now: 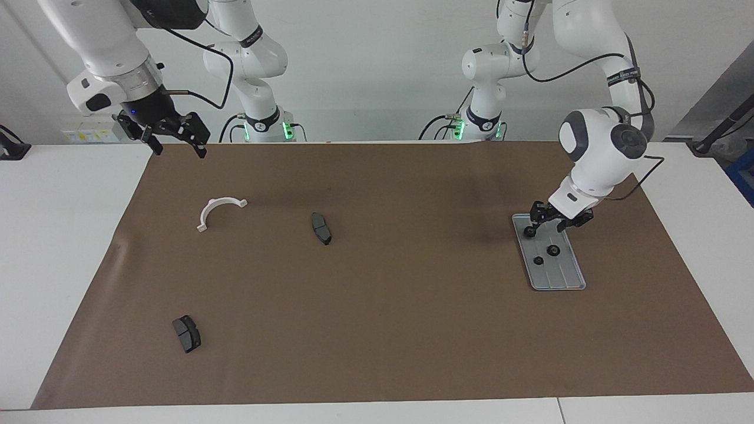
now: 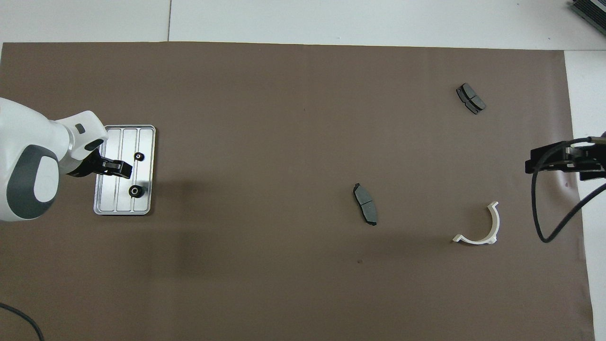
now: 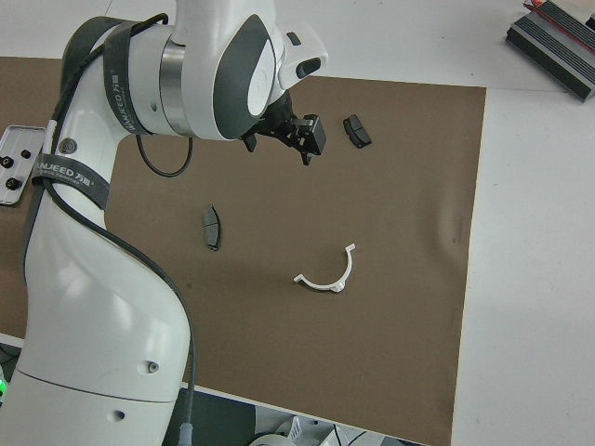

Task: Pick bearing gear from pile to tray

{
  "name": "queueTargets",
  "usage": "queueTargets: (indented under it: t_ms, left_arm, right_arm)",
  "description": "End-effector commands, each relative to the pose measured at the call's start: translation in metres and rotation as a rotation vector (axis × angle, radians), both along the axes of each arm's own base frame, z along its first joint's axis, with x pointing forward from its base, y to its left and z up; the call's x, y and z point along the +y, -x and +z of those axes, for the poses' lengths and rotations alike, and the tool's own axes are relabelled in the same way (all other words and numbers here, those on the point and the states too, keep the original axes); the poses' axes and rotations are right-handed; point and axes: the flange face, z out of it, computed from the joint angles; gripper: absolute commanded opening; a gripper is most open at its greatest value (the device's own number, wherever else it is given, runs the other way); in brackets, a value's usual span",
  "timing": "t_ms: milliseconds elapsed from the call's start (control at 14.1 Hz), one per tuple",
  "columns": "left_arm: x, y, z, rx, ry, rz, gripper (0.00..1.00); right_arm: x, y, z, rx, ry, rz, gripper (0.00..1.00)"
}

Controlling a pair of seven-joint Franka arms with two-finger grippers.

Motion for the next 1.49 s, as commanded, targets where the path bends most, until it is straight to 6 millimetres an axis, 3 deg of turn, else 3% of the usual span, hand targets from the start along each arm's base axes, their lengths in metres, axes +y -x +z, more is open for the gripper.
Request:
queueTargets:
  t_ms: [0, 142, 213, 284, 355, 639, 1136, 1420]
  left_arm:
    - [0.001, -0.012, 0.062, 0.018, 0.014, 0.015, 0.71]
    - [0.003, -0.014, 0.101, 0.006, 0.013, 0.018, 0.76]
    - [0.004, -0.011, 0.122, 0.007, 0.011, 0.02, 0.83]
    - [0.006, -0.008, 0.146, 0.007, 0.009, 0.018, 0.95]
    - [0.01, -0.006, 0.162, 0.008, 0.009, 0.021, 1.0]
    - [0.004, 0.017, 0.217, -0.043, 0.001, 0.012, 1.0]
    - [-0.005, 0.018, 0.226, -0.103, -0.001, -0.004, 1.0]
    - [0.0, 0.024, 0.217, -0.097, -0.005, 0.004, 1.0]
  right_arm:
    - [0.002, 0.006, 0.001, 0.009, -0.01, -0.017, 1.0]
    - [0.001, 0.006, 0.001, 0.009, -0.01, -0.018, 1.0]
    - [0.002, 0.006, 0.001, 0.009, -0.01, -0.017, 1.0]
    - [0.002, 0.006, 0.001, 0.007, -0.01, -0.017, 1.0]
    - [0.002, 0.006, 0.0, 0.009, -0.01, -0.017, 1.0]
    - [0.002, 0.005, 0.001, 0.004, -0.008, -0.017, 1.0]
    - [0.001, 0.005, 0.001, 0.002, 0.03, -0.007, 1.0]
    - [0.001, 0.005, 0.001, 0.0, 0.035, -0.007, 1.0]
